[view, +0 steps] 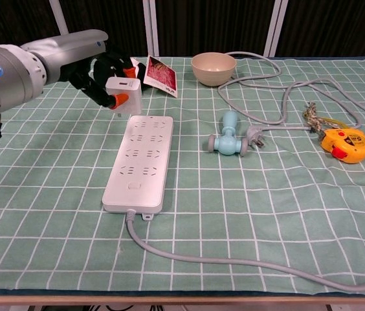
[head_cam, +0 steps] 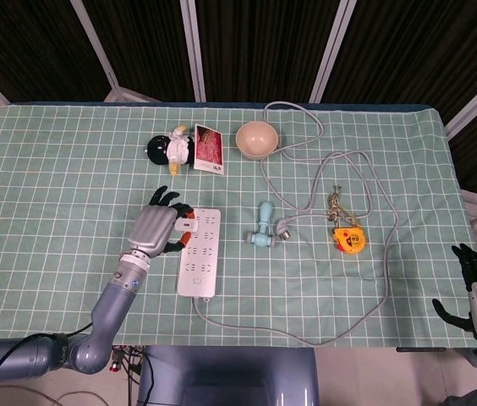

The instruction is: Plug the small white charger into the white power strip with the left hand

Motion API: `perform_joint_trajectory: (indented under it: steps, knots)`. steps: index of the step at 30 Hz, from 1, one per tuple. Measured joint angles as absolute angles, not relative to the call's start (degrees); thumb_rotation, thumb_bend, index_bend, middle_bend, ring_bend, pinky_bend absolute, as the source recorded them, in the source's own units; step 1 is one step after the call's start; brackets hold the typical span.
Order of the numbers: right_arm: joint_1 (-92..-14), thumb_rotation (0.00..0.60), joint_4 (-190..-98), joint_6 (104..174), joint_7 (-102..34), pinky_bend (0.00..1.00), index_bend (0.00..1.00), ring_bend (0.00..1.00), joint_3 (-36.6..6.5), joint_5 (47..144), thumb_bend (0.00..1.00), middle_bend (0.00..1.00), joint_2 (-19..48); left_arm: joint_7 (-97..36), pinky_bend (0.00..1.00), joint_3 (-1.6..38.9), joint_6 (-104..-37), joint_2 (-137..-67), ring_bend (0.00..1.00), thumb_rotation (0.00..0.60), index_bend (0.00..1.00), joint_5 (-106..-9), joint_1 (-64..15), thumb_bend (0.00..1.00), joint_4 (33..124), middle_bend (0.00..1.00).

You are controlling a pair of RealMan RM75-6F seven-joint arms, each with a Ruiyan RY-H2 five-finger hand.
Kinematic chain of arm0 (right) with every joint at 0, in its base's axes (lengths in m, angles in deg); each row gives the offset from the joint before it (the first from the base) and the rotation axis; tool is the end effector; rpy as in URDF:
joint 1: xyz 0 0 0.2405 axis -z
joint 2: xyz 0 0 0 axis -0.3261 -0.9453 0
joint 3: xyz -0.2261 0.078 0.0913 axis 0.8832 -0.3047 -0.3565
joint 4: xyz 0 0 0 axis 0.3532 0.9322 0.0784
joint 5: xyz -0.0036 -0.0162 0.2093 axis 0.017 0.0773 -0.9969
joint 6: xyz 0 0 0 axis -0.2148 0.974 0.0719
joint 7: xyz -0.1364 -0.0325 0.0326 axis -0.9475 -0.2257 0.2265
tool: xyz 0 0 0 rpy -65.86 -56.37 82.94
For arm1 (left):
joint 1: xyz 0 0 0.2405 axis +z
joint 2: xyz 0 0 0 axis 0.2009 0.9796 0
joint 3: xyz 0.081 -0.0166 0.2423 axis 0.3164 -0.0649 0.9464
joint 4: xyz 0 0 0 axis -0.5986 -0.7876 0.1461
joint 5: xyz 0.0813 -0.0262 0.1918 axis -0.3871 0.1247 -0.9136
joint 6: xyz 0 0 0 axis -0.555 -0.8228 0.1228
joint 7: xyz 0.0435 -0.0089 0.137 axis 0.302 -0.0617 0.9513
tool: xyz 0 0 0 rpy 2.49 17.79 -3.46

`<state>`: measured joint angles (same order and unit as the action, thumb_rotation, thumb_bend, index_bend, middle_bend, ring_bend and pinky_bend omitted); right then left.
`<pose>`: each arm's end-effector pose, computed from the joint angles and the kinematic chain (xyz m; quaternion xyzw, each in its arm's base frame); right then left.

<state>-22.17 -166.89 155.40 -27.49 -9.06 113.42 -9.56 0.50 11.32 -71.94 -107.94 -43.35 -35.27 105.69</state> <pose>-0.3203 -0.1747 0.1742 0.5360 -0.4745 0.3926 0.5774 -0.0836 0.3343 0.0000 -0.6844 -0.4326 -0.4085 0.4213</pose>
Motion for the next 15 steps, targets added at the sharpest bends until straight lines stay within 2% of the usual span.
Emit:
perform_joint_trajectory:
  steps: [15]
  knots:
    - [-22.33,0.6,-167.55,154.41,-27.2,0.0,0.0,0.0,-9.17,112.4,0.35,0.0,-10.07,-0.87,0.04,10.94,-69.73,-112.45,0.13,0.6,0.6,-40.57,-37.34,0.51,98.44,0.57]
